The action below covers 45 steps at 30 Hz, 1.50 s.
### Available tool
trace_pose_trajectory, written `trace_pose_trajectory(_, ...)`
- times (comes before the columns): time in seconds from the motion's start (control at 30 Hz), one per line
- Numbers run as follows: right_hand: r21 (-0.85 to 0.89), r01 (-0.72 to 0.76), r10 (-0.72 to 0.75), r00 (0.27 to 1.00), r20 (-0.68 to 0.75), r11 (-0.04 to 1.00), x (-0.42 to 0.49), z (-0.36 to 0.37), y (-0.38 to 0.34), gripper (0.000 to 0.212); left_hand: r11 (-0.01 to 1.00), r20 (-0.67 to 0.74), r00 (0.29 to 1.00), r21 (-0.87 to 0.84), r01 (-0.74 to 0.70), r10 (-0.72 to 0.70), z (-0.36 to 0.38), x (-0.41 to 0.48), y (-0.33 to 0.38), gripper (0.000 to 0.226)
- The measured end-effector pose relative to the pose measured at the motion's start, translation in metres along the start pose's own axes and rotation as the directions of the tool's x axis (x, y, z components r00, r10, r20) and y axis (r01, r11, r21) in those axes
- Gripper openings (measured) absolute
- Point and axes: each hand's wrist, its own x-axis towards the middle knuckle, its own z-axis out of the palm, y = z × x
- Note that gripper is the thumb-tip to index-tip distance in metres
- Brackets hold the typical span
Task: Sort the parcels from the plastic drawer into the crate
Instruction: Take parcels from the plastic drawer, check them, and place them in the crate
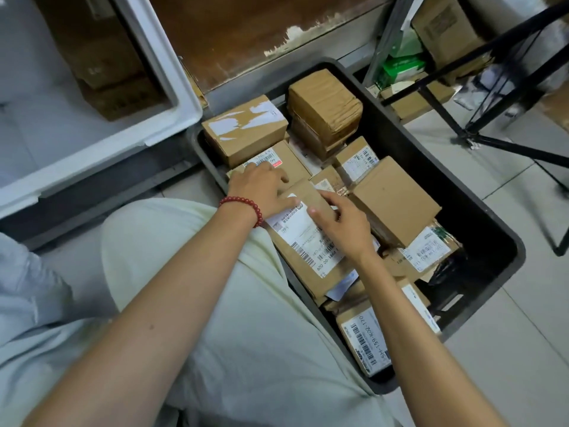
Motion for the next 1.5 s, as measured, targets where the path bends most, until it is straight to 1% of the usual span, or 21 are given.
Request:
trace_pose_trajectory(0.07, -0.005, 0.008, -0.008, 1.000, 0.004, 1.000, 0.004, 0.001, 0.000, 0.037, 1.000, -0.071, 0.997, 0.005, -0.017, 0.018, -0.001, -0.001, -0.003, 0.054)
trace_pose_trajectory(0.13, 0.013, 0.013, -0.013, 1.000, 0.009, 1.000, 0.005, 0.001, 0.001, 0.037, 1.000, -0.096, 0.995, 0.017, 0.003, -0.001, -0.001, -0.002, -0.010, 0.053)
trace_pose_trajectory(0.23, 0.010, 0.007, -0.007, 1.000, 0.016, 1.000, 0.006, 0.002, 0.001, 0.040, 0.998, -0.115, 0.991, -0.002, 0.061, -0.061, -0.004, -0.004, -0.024, 0.051)
trace_pose_trajectory(0.33, -0.020, 0.020, -0.019, 0.998, 0.057, 1.000, 0.014, -0.005, -0.009, 0.049, 0.998, -0.183, 0.981, -0.014, 0.063, -0.065, -0.020, -0.011, -0.041, 0.049)
trace_pose_trajectory(0.43, -0.099, 0.108, -0.107, 0.994, 0.020, 0.989, 0.031, -0.011, -0.039, 0.054, 0.996, -0.278, 0.959, 0.055, 0.067, -0.049, -0.044, -0.026, -0.069, 0.047)
trace_pose_trajectory(0.5, -0.087, 0.167, -0.167, 0.986, 0.008, 0.982, 0.040, -0.009, -0.071, 0.052, 0.993, -0.301, 0.950, 0.053, 0.102, -0.082, -0.059, -0.039, -0.092, 0.045)
trace_pose_trajectory(0.53, -0.067, 0.208, -0.207, 0.978, 0.030, 0.976, 0.043, -0.005, -0.089, 0.050, 0.992, -0.293, 0.949, 0.023, 0.128, -0.116, -0.065, -0.046, -0.103, 0.045)
trace_pose_trajectory(0.6, -0.048, 0.304, -0.297, 0.948, 0.110, 0.951, 0.043, 0.011, -0.127, 0.047, 0.984, -0.270, 0.946, -0.033, 0.177, -0.179, -0.073, -0.063, -0.125, 0.048)
trace_pose_trajectory(0.67, -0.029, 0.386, -0.375, 0.910, 0.177, 0.922, 0.039, 0.030, -0.161, 0.048, 0.974, -0.279, 0.933, -0.048, 0.221, -0.225, -0.079, -0.082, -0.145, 0.049)
trace_pose_trajectory(0.77, -0.025, 0.506, -0.493, 0.849, 0.193, 0.862, 0.029, 0.062, -0.205, 0.048, 0.952, -0.311, 0.902, -0.039, 0.304, -0.301, -0.087, -0.107, -0.170, 0.049)
trace_pose_trajectory(0.87, -0.054, 0.565, -0.548, 0.815, 0.190, 0.823, 0.021, 0.094, -0.239, 0.046, 0.919, -0.348, 0.853, -0.076, 0.388, -0.389, -0.090, -0.127, -0.190, 0.048)
trace_pose_trajectory(0.97, -0.065, 0.583, -0.570, 0.808, 0.149, 0.810, 0.014, 0.128, -0.258, 0.042, 0.877, -0.357, 0.803, -0.137, 0.460, -0.477, -0.079, -0.147, -0.212, 0.050)
trace_pose_trajectory(1.07, -0.109, 0.602, -0.588, 0.797, 0.137, 0.791, 0.015, 0.154, -0.267, 0.047, 0.846, -0.305, 0.790, -0.179, 0.502, -0.533, -0.069, -0.158, -0.230, 0.056)
trace_pose_trajectory(1.1, -0.129, 0.598, -0.586, 0.802, 0.119, 0.791, 0.020, 0.159, -0.269, 0.049, 0.851, -0.333, 0.784, -0.182, 0.492, -0.524, -0.069, -0.159, -0.233, 0.057)
trace_pose_trajectory(1.17, -0.168, 0.560, -0.556, 0.828, 0.075, 0.811, 0.034, 0.167, -0.273, 0.052, 0.870, -0.452, 0.747, -0.177, 0.460, -0.487, -0.072, -0.161, -0.236, 0.054)
trace_pose_trajectory(1.23, -0.232, 0.515, -0.510, 0.856, 0.085, 0.825, 0.050, 0.176, -0.276, 0.058, 0.883, -0.545, 0.705, -0.171, 0.437, -0.454, -0.075, -0.162, -0.237, 0.052)
trace_pose_trajectory(1.27, -0.258, 0.502, -0.495, 0.863, 0.096, 0.825, 0.056, 0.181, -0.277, 0.060, 0.885, -0.564, 0.696, -0.160, 0.436, -0.445, -0.076, -0.162, -0.239, 0.052)
trace_pose_trajectory(1.33, -0.253, 0.508, -0.499, 0.861, 0.103, 0.824, 0.065, 0.189, -0.278, 0.060, 0.883, -0.570, 0.695, -0.130, 0.451, -0.439, -0.077, -0.161, -0.246, 0.052)
trace_pose_trajectory(1.4, -0.236, 0.544, -0.536, 0.838, 0.102, 0.805, 0.071, 0.196, -0.276, 0.059, 0.880, -0.572, 0.692, -0.123, 0.459, -0.441, -0.079, -0.160, -0.253, 0.052)
trace_pose_trajectory(1.5, -0.255, 0.583, -0.584, 0.808, 0.080, 0.771, 0.081, 0.209, -0.274, 0.061, 0.879, -0.593, 0.672, -0.141, 0.455, -0.443, -0.082, -0.158, -0.256, 0.052)
